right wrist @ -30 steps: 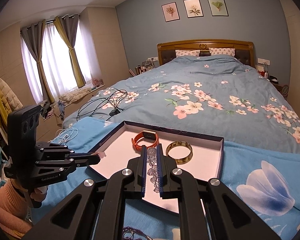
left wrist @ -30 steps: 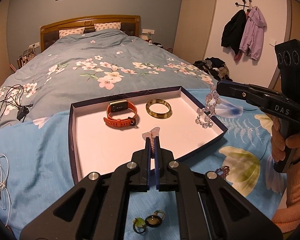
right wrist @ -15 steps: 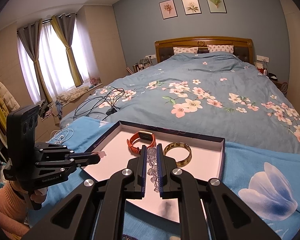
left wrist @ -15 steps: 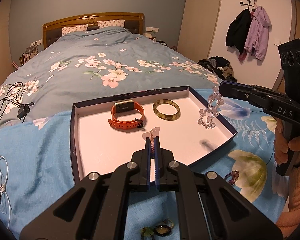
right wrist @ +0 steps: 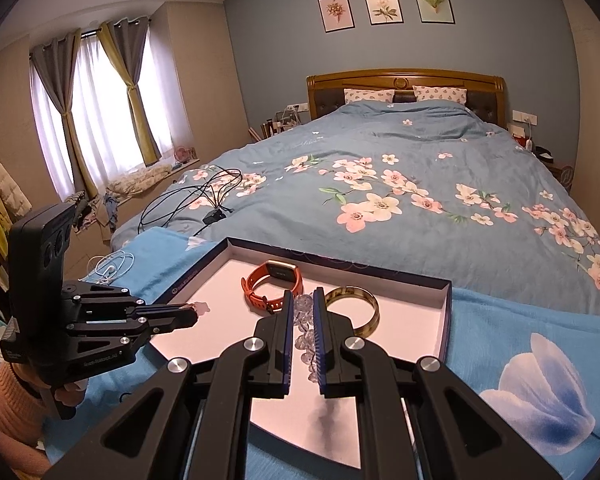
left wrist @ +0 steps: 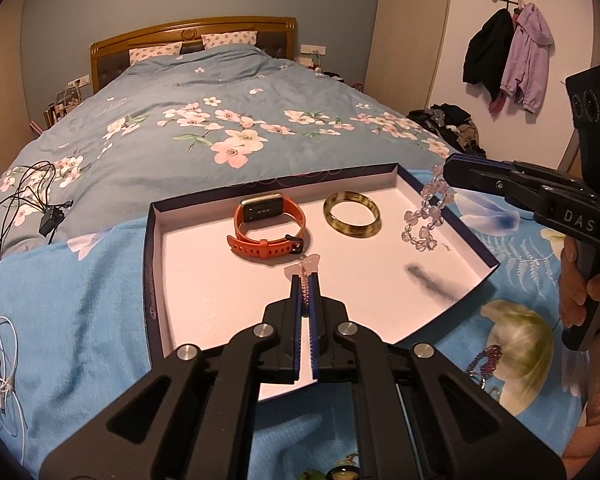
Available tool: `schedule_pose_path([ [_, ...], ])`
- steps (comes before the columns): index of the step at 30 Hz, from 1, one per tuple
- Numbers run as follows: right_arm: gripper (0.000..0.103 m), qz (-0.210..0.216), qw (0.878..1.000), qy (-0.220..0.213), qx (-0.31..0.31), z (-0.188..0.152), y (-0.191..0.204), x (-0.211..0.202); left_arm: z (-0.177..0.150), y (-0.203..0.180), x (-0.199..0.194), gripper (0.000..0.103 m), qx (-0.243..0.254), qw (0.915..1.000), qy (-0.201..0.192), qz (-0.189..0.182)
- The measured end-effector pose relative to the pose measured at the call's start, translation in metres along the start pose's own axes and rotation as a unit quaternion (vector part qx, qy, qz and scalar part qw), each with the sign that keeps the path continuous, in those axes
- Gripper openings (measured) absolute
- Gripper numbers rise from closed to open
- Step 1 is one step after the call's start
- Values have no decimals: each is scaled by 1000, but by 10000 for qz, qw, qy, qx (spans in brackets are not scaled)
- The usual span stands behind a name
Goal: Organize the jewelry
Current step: 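Place the hair tie in the box with the left tool while the right tool places the bead bracelet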
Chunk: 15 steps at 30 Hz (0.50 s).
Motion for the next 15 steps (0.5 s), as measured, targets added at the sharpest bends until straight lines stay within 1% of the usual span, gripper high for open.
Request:
schedule_pose_path([
  [15,8,28,9999,106,17,2,-2,18,2,4,18,3,7,9998,166,115],
])
Point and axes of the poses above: each gripper's, at about its wrist camera, not at the fingertips, and x roughly the way its jaws point, y to its left, z to its top, the point moved 3 cm from there along x, roughly the way its jaws point, and after that the axes turned 5 degrees about -y, right-handed, at the moved point
